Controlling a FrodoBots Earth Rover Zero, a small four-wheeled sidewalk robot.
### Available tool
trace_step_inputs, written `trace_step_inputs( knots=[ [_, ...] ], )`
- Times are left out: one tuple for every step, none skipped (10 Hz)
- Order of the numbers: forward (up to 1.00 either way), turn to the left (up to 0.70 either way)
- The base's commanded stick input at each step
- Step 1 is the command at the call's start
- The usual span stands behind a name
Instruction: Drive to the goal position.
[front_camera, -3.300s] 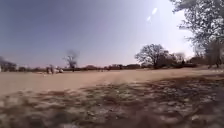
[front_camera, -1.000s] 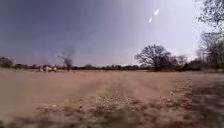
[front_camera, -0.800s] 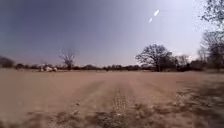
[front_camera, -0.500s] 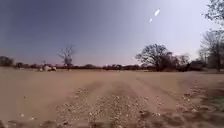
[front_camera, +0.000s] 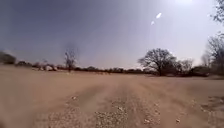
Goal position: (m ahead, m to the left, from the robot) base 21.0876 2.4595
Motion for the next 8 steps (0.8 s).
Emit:
trace_step_inputs(
  knots=[
    [1.0,-0.02],
    [1.0,-0.02],
    [1.0,-0.02],
    [1.0,-0.02],
    [1.0,-0.11],
    [1.0,-0.12],
    [1.0,-0.13],
    [1.0,-0.13]
  ],
)
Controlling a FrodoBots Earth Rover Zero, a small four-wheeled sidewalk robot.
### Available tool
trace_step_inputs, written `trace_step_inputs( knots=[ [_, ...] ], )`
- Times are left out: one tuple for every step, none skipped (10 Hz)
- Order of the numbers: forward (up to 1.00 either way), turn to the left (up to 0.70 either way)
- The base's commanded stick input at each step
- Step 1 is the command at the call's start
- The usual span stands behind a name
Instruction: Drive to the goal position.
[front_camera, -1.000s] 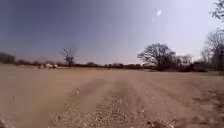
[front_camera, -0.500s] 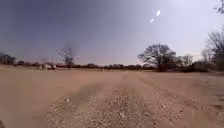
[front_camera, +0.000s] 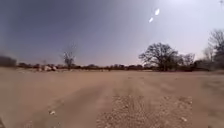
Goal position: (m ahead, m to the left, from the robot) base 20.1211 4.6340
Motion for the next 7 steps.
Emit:
trace_step_inputs(
  knots=[
    [1.0,-0.06],
    [1.0,-0.04],
    [1.0,-0.02],
    [1.0,0.0],
    [1.0,0.0],
    [1.0,0.0],
    [1.0,0.0]
  ],
)
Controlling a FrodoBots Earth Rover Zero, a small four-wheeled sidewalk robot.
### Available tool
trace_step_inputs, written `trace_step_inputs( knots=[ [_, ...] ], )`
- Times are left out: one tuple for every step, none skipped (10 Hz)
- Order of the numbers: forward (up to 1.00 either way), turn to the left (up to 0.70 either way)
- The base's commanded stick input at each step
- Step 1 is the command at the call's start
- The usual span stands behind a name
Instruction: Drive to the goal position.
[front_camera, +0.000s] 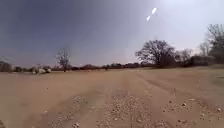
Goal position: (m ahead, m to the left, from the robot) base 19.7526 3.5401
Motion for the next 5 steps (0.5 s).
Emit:
trace_step_inputs(
  knots=[
    [1.0,0.0],
    [1.0,0.0],
    [1.0,0.0],
    [1.0,0.0],
    [1.0,0.0]
  ],
)
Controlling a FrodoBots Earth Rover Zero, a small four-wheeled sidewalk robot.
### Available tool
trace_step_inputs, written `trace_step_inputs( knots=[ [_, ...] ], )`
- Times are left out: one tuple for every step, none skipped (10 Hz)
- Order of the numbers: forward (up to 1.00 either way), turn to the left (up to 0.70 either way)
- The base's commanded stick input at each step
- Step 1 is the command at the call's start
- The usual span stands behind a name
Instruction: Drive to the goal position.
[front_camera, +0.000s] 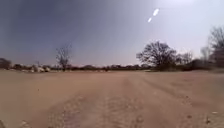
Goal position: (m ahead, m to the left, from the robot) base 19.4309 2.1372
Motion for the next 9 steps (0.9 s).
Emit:
trace_step_inputs(
  knots=[
    [1.0,0.0],
    [1.0,0.0],
    [1.0,0.0],
    [1.0,0.0],
    [1.0,0.0],
    [1.0,0.0],
    [1.0,0.0],
    [1.0,-0.22],
    [1.0,-0.37]
  ],
)
